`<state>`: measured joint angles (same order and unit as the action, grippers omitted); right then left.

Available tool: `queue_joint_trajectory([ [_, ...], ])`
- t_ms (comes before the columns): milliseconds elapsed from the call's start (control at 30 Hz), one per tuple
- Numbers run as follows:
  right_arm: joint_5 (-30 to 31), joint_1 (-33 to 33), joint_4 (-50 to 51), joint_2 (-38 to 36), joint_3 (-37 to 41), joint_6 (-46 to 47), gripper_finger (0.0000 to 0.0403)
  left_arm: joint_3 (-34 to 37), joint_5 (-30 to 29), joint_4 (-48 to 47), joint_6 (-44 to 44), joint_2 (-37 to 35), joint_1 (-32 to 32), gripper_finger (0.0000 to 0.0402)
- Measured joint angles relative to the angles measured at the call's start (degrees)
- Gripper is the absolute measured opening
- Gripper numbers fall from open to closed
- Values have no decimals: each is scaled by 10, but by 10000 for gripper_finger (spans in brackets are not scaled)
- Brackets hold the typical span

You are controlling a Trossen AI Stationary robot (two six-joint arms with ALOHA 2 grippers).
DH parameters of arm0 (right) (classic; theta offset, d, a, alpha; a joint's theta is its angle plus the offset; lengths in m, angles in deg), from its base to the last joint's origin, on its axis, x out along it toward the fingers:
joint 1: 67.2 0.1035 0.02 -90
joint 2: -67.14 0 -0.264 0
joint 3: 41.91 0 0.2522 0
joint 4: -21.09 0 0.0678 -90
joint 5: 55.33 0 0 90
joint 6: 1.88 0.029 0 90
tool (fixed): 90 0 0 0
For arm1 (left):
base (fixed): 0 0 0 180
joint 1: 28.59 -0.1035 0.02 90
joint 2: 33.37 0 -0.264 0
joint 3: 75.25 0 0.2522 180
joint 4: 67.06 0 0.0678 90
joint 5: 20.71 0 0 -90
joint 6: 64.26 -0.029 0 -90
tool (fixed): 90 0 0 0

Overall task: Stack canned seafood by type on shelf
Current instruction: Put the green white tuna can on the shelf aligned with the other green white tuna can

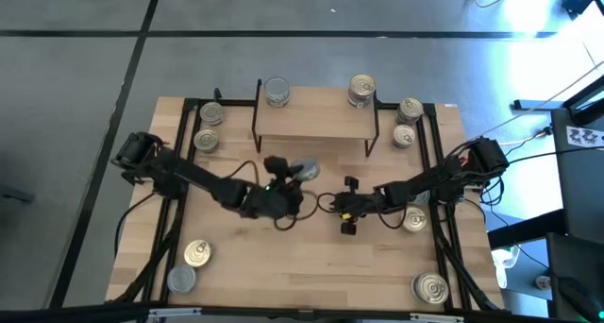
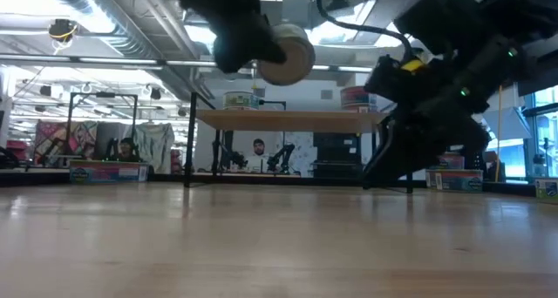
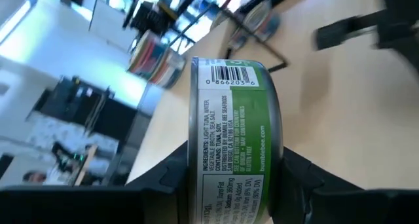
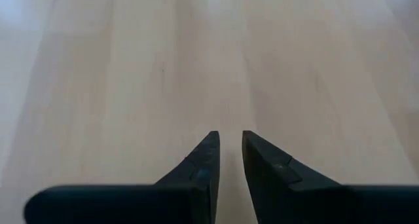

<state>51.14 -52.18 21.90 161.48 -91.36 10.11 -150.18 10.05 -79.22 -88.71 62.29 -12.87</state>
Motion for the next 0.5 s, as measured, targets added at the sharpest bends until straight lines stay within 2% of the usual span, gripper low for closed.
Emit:
queue_joint_trajectory([
  [167, 65, 0, -62, 20, 28, 31, 67, -74, 0, -127, 35, 0, -41, 138],
  [333, 65, 0, -142, 54, 35, 34, 67, -137, 1, -259, 65, 0, -83, 138],
  [500, 60, 0, -181, 88, 35, 34, 67, -156, 0, -368, 82, 0, -133, 138],
])
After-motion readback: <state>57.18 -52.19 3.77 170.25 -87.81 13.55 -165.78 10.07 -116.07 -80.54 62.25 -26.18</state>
